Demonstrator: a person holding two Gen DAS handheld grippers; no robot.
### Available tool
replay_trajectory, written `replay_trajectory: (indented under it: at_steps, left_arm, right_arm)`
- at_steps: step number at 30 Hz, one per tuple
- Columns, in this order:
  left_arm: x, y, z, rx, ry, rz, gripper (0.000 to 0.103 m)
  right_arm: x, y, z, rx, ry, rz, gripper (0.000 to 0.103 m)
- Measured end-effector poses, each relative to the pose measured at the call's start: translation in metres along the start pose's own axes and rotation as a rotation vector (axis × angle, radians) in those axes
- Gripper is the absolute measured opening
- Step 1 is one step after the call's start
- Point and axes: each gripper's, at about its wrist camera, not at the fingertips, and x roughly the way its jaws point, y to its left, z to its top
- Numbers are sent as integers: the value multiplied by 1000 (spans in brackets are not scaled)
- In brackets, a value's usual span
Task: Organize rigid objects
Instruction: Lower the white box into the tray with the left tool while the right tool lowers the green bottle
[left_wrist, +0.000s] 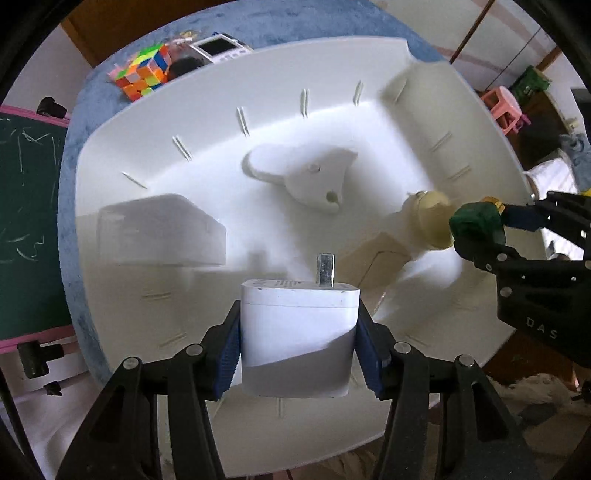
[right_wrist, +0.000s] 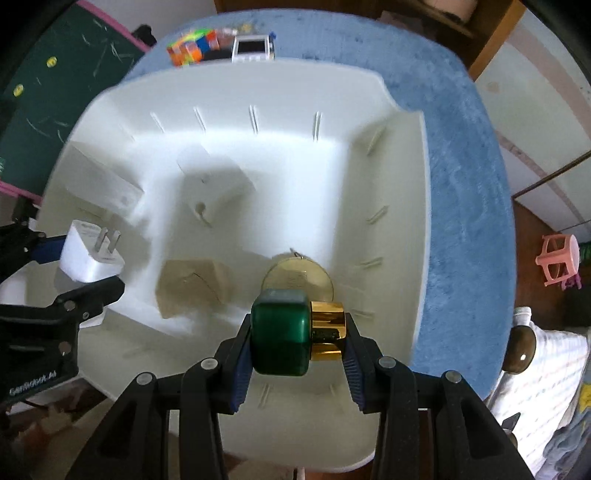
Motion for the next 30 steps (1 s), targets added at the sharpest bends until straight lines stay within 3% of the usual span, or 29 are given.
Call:
replay_trajectory:
  at_steps: [8,10,12,13,14,30]
  left_arm:
    - [15,-2,3,-5,46,29,59]
    - [18,1,3,-17,76,23,61]
    - [13,3,4,-28,66,20,77]
    - [9,4,4,-33,53,18,82]
    - [3,6,5,-40,32,17,86]
    - [-50,1,6,-100,-57,9,86]
  right_arm:
    - [13,16,8,-81,-26,-59,45]
    - [11,19,6,-103,-39,-72,54]
    - [7,19,5,-113,-60,-81,69]
    - [2,19,4,-118,-82,-82,70]
    - [0,19,3,-122,-95,-83,70]
    - [-49,4,9,-93,-184,-14,71]
